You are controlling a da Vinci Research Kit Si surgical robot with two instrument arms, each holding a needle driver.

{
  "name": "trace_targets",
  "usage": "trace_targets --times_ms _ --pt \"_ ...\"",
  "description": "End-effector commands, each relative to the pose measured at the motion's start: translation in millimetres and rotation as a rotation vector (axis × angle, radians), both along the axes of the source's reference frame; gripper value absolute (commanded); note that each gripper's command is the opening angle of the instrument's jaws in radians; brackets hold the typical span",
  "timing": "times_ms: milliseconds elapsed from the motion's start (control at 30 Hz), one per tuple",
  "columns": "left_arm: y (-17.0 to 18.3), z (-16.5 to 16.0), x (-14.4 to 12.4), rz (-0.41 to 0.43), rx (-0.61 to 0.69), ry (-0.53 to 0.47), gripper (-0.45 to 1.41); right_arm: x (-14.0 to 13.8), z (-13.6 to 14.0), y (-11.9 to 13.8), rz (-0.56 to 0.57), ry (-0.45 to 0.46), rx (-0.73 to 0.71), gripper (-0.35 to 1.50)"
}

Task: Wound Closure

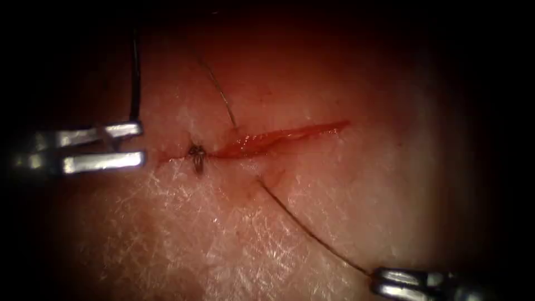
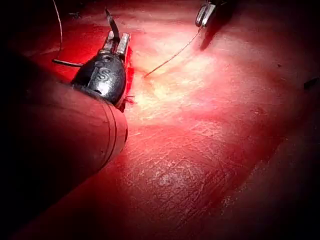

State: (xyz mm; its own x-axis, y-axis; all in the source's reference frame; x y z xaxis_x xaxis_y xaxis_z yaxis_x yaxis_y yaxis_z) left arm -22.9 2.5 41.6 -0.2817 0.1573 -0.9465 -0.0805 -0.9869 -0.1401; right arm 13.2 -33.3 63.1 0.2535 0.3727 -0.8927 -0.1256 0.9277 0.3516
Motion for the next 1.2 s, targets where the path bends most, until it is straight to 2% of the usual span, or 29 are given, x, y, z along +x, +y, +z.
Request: trace_targets --times_ms 33,100,200,233,267,300,400,467,533,600,667,800,833,867,933,1000,1100,1200 --pt "-0.1 0.6 -0.3 0.002 -0.003 -0.005 -0.45 0.5 -0.7 -2.0 -0.058 -0.002 0.019 -0.35" --pt "0.1 0.5 -0.1 0.004 -0.001 -0.006 -0.45 0.2 -1.6 -2.4 -0.08 0.003 0.026 -0.35" --pt "0.2 0.4 0.0 0.002 -0.001 -0.009 -0.45 -1.6 -3.0 -1.3 -0.028 -0.024 0.022 -0.35" --pt "0.1 0.5 -0.1 0.001 -0.001 -0.008 -0.45 -2.8 -3.0 -0.4 0.051 -0.088 0.004 0.46" --pt "0.1 0.5 -0.2 0.001 -0.002 -0.008 -0.45 -3.3 -2.9 -0.1 0.084 -0.116 -0.003 0.96" --pt "0.1 0.5 -0.3 0.0 -0.002 -0.007 -0.45 -4.1 -2.8 0.2 0.125 -0.145 0.001 1.35" --pt "0.3 1.1 -0.8 -0.005 -0.006 -0.008 -0.45 -5.7 -2.0 -0.5 0.112 -0.256 -0.001 1.38" --pt "0.6 1.5 -0.9 -0.005 -0.006 -0.008 -0.45 -5.7 -1.0 -2.0 0.037 -0.419 0.008 1.38" --pt "0.8 1.5 -0.9 -0.005 -0.005 -0.008 -0.45 -5.1 -0.2 -3.5 0.004 -0.472 0.043 1.36" --pt "1.0 1.6 -1.1 -0.006 -0.004 -0.008 -0.45 -3.5 0.6 -5.3 -0.053 -0.458 0.091 1.33" --pt "1.1 1.6 -1.3 -0.008 -0.004 -0.007 -0.45 -1.2 0.9 -6.9 -0.118 -0.396 0.134 1.28" --pt "1.2 1.6 -1.8 -0.012 -0.004 -0.005 -0.45 3.8 -0.2 -8.0 -0.131 -0.331 0.136 1.2" --pt "1.2 1.6 -1.8 -0.012 -0.004 -0.005 -0.45 4.9 -0.6 -7.9 -0.125 -0.318 0.135 1.18" --pt "1.1 1.6 -1.7 -0.011 -0.004 -0.005 -0.45 7.2 -1.4 -7.6 -0.111 -0.29 0.132 1.13" --pt "1.0 1.5 -1.5 -0.01 -0.004 -0.006 -0.45 8.8 -1.7 -7.1 -0.102 -0.268 0.13 0.98" --pt "0.7 1.5 -1.1 -0.007 -0.005 -0.007 -0.45 11.4 -1.1 -5.2 -0.1 -0.264 0.08 0.98" --pt "0.4 1.5 -1.0 -0.006 -0.007 -0.006 -0.45 12.0 0.6 -2.7 -0.095 -0.277 0.035 0.99" --pt "0.4 1.5 -1.0 -0.006 -0.008 -0.006 -0.45 12.0 2.2 -0.3 -0.082 -0.33 -0.027 1.01"
